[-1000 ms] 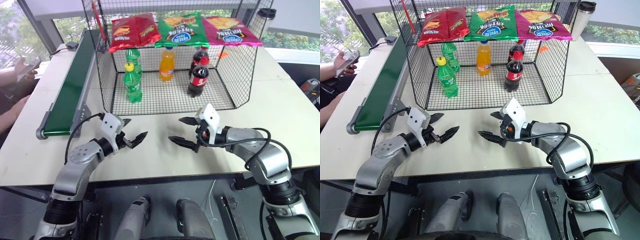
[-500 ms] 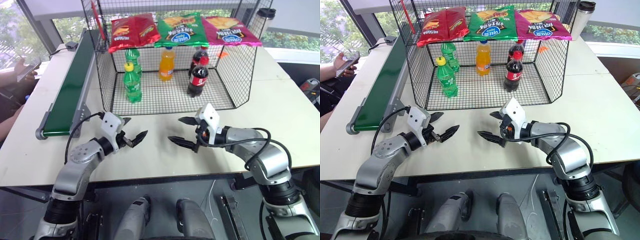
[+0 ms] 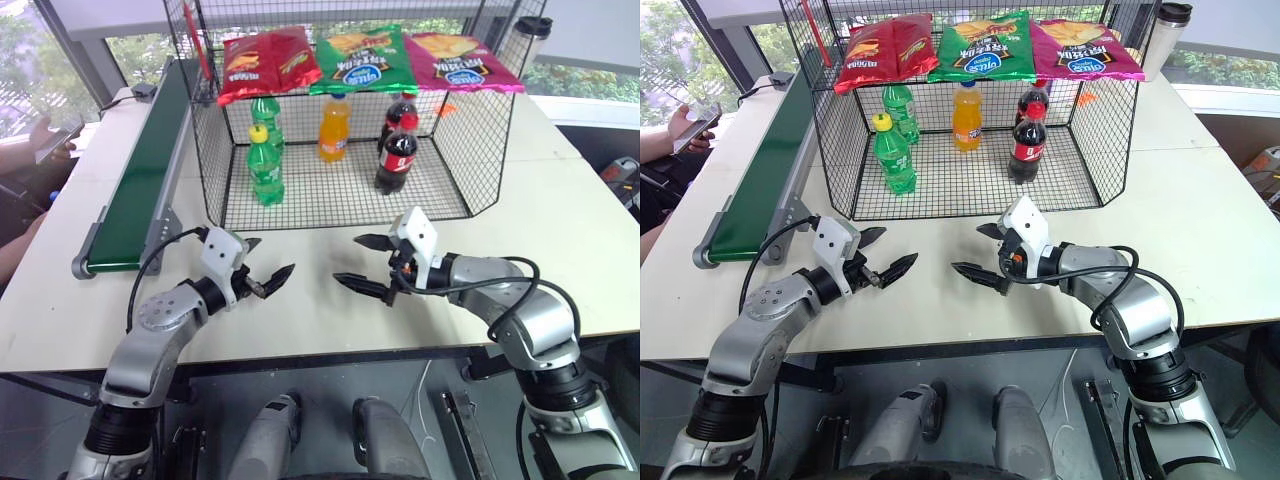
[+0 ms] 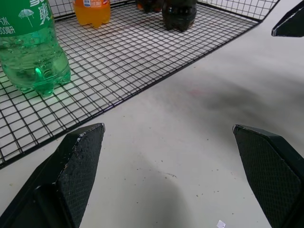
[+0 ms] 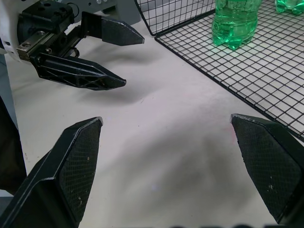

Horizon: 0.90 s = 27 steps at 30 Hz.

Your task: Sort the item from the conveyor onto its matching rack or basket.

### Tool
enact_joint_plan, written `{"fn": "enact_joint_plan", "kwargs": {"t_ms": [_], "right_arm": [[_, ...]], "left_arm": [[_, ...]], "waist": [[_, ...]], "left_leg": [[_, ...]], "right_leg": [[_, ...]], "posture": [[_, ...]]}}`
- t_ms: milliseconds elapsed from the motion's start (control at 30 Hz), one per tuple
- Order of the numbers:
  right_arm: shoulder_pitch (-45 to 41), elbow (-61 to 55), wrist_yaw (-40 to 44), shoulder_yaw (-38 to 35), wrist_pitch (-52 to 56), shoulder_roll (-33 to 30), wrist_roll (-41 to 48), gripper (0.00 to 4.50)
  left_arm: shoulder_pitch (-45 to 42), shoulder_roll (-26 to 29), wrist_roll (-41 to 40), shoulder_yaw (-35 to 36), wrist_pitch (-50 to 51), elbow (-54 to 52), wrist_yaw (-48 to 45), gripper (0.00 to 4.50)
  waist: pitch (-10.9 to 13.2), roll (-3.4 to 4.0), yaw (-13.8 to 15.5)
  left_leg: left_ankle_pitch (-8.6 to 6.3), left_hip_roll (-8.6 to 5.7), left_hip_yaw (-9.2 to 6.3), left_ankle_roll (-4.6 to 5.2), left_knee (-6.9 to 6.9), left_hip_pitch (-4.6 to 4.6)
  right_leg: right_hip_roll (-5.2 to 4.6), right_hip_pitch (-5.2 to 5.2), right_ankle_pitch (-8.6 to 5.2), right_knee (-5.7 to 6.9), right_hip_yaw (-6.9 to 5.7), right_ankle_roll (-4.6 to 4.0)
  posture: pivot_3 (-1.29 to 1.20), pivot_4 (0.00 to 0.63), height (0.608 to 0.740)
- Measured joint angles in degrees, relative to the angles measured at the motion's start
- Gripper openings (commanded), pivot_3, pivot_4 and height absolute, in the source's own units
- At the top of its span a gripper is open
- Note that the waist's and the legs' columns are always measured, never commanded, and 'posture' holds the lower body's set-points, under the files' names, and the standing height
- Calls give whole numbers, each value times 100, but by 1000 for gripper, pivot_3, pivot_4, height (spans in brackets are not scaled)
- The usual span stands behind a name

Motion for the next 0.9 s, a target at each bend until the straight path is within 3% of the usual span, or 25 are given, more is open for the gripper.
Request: {"fn": "enact_joint_plan", "kwargs": {"t_ms": [900], "right_arm": [[-11,0,-70,0,7,-13,-3,4460]], "left_arm": [[-7,-124,-67,148,44,0,280,4500]], "waist": [[0,0,0]], "left_leg": [[0,0,0,0,0,0]], "right_leg": [[0,0,0,0,-1,0]], "posture": [[0,150,739]]}}
